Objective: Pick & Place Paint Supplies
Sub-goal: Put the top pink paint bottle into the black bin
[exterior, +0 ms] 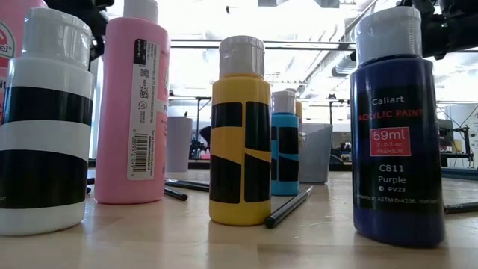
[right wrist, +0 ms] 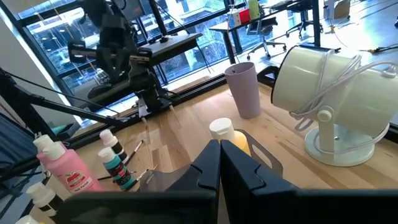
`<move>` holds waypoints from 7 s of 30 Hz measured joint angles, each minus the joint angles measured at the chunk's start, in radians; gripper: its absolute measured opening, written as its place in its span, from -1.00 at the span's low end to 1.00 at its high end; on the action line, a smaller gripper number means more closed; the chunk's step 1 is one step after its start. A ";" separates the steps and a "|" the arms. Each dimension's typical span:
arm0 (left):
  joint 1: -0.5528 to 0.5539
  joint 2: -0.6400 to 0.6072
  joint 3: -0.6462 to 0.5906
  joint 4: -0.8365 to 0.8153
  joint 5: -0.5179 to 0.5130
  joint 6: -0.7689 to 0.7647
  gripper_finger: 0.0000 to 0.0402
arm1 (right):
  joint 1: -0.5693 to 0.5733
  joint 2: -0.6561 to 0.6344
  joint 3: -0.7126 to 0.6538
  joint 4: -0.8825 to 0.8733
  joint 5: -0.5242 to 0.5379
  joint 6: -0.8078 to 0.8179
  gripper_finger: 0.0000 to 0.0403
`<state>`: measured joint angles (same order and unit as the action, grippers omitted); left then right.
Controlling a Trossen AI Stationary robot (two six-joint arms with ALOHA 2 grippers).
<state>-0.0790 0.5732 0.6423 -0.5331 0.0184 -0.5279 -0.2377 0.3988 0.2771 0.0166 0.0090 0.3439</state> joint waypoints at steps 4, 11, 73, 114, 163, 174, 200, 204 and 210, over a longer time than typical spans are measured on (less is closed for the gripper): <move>-0.072 0.045 0.038 -0.141 -0.079 0.000 -1.00 | 0.000 0.000 0.000 0.000 -0.006 0.000 -0.99; -0.174 0.159 0.040 -0.159 -0.081 -0.015 -1.00 | 0.000 0.000 0.000 -0.001 -0.008 0.000 -0.99; -0.177 0.221 0.039 0.217 0.062 0.330 -0.98 | 0.083 0.067 0.000 0.245 -0.138 -0.134 -0.99; -0.176 0.391 0.040 0.327 0.150 0.544 -0.97 | 0.139 0.243 0.000 0.369 -0.186 -0.061 -0.99; -0.177 0.103 0.039 0.230 -0.098 0.397 -0.97 | 0.706 1.253 0.608 0.561 0.438 -0.152 -0.99; -0.177 0.103 0.039 0.219 -0.098 0.400 -0.97 | 0.683 1.358 0.616 0.677 0.398 0.000 -0.99; -0.177 0.103 0.039 0.215 -0.107 0.400 -0.97 | 0.668 1.377 0.901 0.184 0.269 -0.123 -0.99; -0.177 0.103 0.039 0.213 -0.107 0.400 -0.97 | 0.658 1.377 0.901 0.174 0.253 -0.132 -0.99; -0.177 0.104 0.039 0.198 -0.105 0.391 -0.97 | 0.627 1.377 0.901 0.173 0.214 -0.141 -0.86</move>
<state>-0.2558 0.6767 0.6815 -0.3353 -0.0870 -0.1372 0.3889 1.7760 1.1779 0.1898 0.2230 0.2033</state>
